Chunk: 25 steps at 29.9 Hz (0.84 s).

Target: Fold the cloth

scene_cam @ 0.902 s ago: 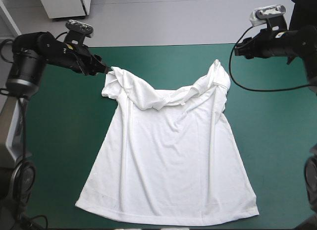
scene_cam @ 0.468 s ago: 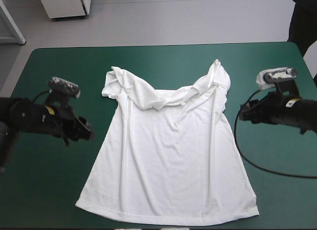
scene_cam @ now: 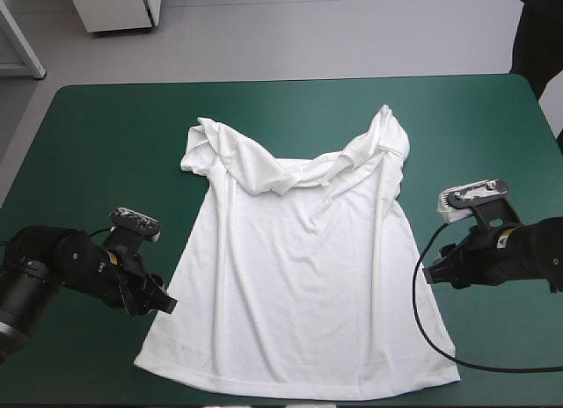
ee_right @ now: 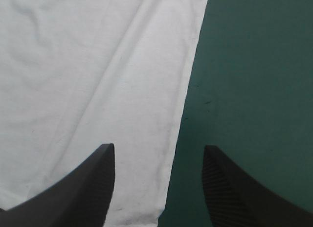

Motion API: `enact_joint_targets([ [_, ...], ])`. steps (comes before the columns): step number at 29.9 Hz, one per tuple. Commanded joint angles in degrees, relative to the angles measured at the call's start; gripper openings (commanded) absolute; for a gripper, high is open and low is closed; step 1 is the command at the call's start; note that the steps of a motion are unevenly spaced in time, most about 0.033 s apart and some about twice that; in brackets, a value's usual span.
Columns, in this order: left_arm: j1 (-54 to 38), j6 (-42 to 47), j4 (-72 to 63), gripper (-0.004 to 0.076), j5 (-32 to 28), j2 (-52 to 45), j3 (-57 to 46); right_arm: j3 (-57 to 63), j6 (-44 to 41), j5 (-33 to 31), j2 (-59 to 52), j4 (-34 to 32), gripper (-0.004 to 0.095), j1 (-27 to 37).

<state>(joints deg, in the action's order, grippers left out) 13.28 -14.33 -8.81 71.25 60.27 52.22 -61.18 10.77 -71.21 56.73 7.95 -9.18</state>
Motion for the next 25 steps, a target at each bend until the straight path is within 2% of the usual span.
enact_joint_targets([
  [1, 0.5, 0.7, 0.3, 0.0379, 2.4, -1.2, -1.5, -1.2, -0.4, -0.2, -0.8, 0.2, 0.0510, -0.2],
  [13, 2.0, 1.0, 1.3, 0.0379, 1.8, -1.8, -13.7, -1.2, -0.5, -0.2, -0.8, 0.1, 0.0510, -2.4],
  [25, 2.0, 1.0, 2.5, 0.0379, -5.8, -1.7, -20.9, -1.2, -1.0, -0.2, -0.8, 1.6, 0.0509, -2.4],
])
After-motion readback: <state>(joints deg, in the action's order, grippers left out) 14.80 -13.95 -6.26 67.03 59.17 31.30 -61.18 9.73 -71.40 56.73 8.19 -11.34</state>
